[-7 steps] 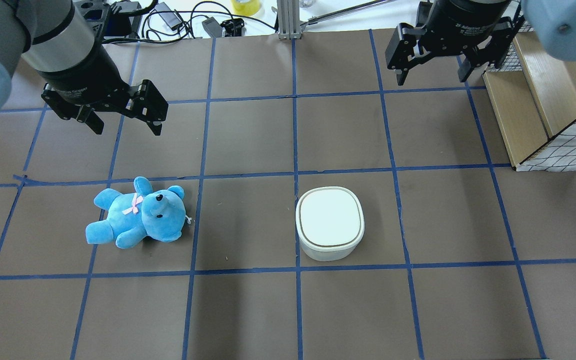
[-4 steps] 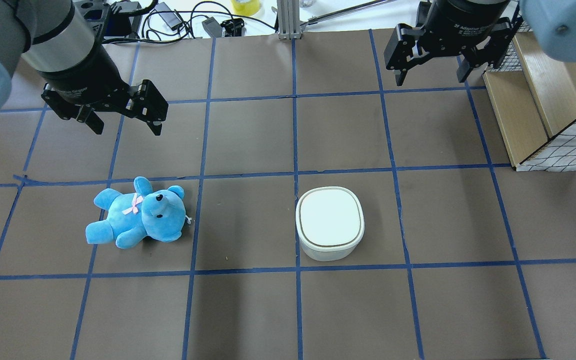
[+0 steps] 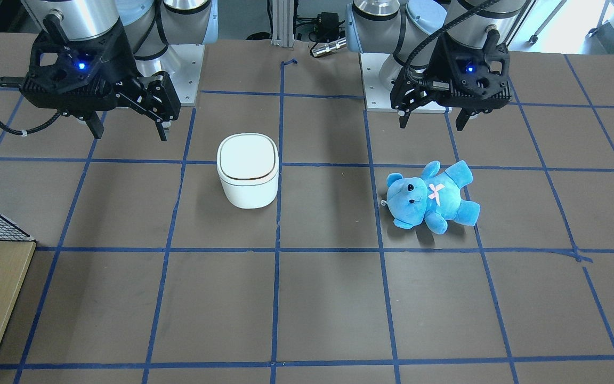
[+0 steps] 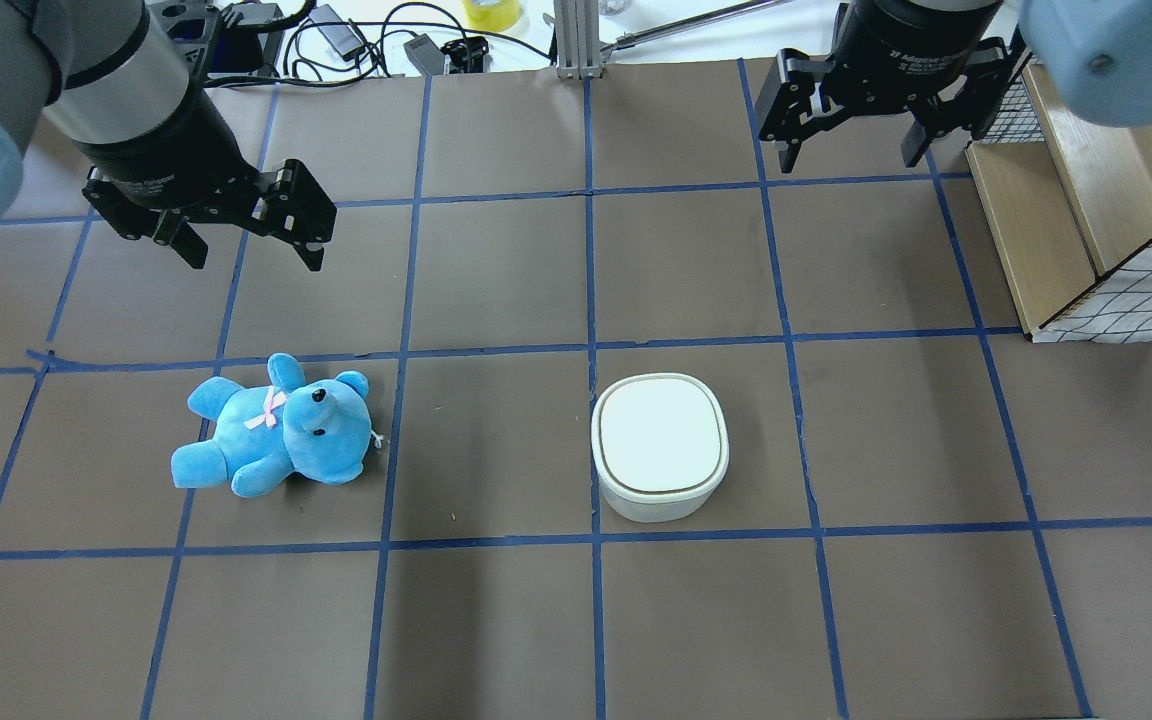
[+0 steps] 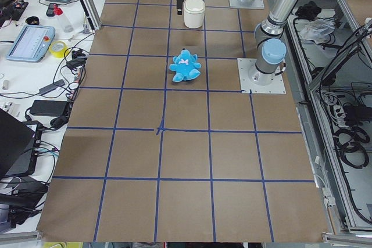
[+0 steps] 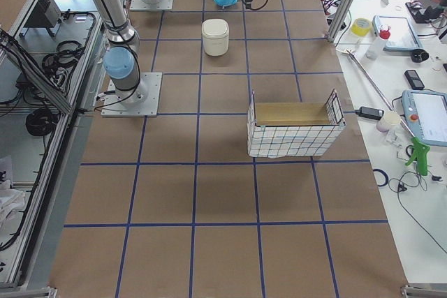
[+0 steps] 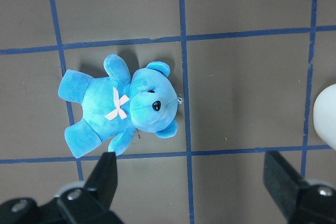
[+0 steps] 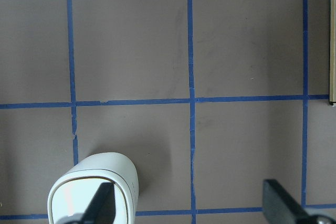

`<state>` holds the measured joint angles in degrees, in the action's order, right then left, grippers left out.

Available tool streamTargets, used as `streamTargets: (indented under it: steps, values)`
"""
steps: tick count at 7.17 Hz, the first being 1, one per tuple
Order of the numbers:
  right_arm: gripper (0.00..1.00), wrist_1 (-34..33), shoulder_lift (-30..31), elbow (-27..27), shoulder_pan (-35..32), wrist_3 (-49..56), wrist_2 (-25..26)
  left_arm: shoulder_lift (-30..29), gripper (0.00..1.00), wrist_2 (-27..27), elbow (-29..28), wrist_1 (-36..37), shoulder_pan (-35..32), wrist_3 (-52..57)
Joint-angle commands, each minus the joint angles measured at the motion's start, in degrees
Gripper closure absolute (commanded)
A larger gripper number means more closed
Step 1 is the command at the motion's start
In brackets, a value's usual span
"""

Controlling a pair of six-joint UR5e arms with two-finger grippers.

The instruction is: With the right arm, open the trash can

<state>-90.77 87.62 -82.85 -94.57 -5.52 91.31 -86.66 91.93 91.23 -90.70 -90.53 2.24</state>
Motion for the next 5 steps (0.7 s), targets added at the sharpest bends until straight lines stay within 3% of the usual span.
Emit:
streamTargets:
  steps: [1,3,4,5]
  values:
    - [0.06,0.1,0.0,0.0,-0.2,-0.3,-0.2,0.0,0.0,0.0,0.0,0.0,0.0,0.0]
    - [0.15,0.2,0.0,0.0,-0.2,-0.3,-0.2,0.0,0.0,0.0,0.0,0.0,0.0,0.0]
    - [0.44,0.8,0.1,-0.3,-0.6,-0.5,-0.1,0.0,0.0,0.0,0.0,0.0,0.0,0.0]
    - [0.67,1.7,-0.2,-1.1,-3.2,-4.2,-0.1,0.0,0.0,0.0,0.0,0.0,0.0,0.0]
